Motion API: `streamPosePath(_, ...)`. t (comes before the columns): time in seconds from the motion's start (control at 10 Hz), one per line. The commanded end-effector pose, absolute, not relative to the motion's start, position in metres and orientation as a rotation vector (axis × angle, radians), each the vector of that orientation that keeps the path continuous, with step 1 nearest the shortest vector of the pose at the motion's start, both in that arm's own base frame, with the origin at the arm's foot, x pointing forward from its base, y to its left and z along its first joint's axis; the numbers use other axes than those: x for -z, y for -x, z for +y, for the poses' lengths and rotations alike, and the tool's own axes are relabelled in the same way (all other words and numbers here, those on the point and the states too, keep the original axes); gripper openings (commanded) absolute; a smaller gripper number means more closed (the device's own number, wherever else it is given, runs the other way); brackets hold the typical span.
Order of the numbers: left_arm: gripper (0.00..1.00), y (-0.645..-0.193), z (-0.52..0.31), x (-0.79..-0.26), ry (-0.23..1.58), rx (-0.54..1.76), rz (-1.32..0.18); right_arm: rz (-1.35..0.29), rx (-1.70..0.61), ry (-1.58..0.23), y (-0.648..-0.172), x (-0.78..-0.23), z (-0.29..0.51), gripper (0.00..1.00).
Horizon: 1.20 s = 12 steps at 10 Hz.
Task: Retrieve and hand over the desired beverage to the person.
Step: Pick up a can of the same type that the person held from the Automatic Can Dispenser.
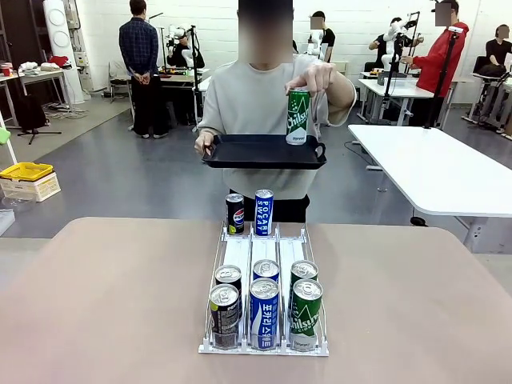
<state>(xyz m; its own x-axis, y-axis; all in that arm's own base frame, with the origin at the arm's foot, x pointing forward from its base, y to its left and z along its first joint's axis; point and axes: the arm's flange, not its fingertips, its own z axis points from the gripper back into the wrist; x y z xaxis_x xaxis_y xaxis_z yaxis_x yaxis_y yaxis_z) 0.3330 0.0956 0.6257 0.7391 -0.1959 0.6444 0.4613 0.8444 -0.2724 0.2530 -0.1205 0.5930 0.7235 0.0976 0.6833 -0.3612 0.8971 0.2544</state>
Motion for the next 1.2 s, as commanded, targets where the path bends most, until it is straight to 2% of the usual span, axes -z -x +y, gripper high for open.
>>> streamPosePath(0.0,1.00,-0.3356,0.0973,-0.6258,0.444,0.379,-0.661,-0.721,-0.275,-0.402,-0.2539,-0.5908,-0.1200,1.00)
streamPosePath(1.1,1.00,-0.3356,0.0973,-0.6258,0.444,0.379,-0.661,-0.721,-0.275,-0.402,-0.2539,-0.5908,-0.1200,1.00)
